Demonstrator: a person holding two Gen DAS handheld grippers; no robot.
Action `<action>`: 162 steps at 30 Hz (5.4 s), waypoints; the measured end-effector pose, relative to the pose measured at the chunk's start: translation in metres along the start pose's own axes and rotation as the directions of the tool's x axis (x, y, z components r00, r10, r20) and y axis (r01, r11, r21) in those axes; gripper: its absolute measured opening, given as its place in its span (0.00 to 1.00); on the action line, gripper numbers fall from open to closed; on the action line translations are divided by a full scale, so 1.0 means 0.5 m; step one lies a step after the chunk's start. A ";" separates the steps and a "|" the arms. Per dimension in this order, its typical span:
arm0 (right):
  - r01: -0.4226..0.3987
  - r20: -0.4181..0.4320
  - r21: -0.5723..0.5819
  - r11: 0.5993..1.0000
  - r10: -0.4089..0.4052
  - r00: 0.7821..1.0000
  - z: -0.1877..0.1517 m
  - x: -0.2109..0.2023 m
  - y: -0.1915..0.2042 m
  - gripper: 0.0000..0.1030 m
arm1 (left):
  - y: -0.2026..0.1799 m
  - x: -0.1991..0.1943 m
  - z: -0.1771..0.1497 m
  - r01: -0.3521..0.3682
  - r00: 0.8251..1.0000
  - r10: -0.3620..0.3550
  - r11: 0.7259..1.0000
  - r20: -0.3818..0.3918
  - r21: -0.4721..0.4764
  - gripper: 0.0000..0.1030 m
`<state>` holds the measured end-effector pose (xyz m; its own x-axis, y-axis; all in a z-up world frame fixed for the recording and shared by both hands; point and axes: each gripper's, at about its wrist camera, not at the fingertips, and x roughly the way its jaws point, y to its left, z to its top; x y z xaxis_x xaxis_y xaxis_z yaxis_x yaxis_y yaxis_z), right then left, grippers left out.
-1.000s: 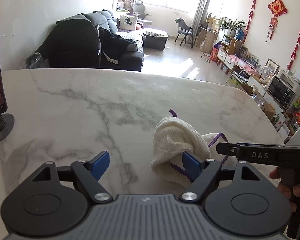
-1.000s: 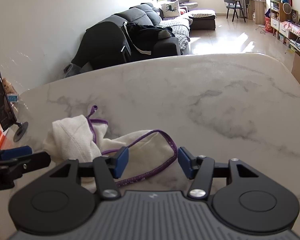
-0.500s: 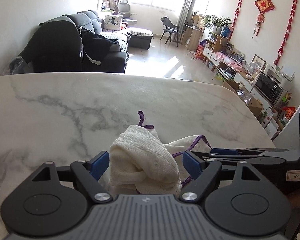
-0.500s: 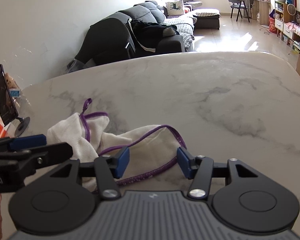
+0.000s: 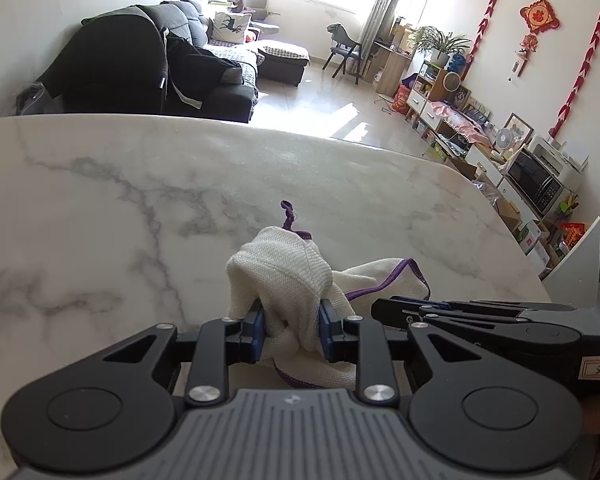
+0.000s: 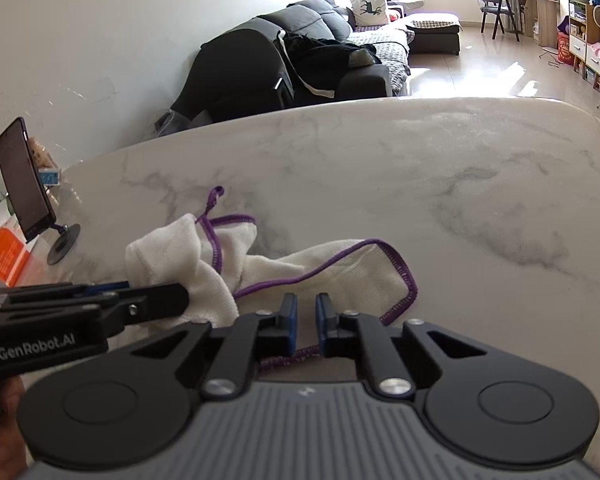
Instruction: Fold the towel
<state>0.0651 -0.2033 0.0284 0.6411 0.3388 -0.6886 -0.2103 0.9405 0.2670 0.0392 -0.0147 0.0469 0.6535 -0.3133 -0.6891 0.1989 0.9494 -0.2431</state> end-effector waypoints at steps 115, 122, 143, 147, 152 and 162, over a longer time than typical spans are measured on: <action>-0.008 -0.059 -0.642 0.767 -0.039 0.998 0.050 -0.005 0.126 0.06 | 0.118 -0.045 -0.020 -0.041 0.999 0.042 0.999 -0.026 0.029 0.26; 0.017 -0.051 -0.632 0.775 -0.064 0.997 0.052 -0.015 0.113 0.06 | 0.118 -0.049 -0.019 -0.093 0.996 0.094 0.995 -0.010 0.038 0.26; 0.022 -0.067 -0.593 0.805 -0.076 0.995 0.041 -0.041 0.082 0.07 | 0.081 -0.072 -0.027 0.046 0.999 -0.046 0.997 0.008 0.056 0.63; 0.022 -0.065 -0.591 0.807 -0.075 0.995 0.040 -0.042 0.082 0.08 | 0.059 -0.065 -0.035 0.073 0.997 -0.073 0.991 -0.004 0.115 0.77; 0.020 -0.065 -0.589 0.808 -0.072 0.995 0.038 -0.045 0.080 0.08 | 0.040 -0.048 -0.049 0.048 0.999 -0.047 0.983 -0.012 0.176 0.76; 0.007 -0.077 -0.593 0.805 -0.065 0.995 0.032 -0.049 0.077 0.08 | 0.047 -0.013 -0.050 0.035 0.998 -0.026 0.984 -0.052 0.174 0.20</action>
<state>0.0531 -0.1759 0.0661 0.5946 0.2776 -0.7545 -0.6027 0.7751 -0.1897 0.0213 0.0091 0.0288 0.6090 -0.3390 -0.7171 0.3459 0.9271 -0.1445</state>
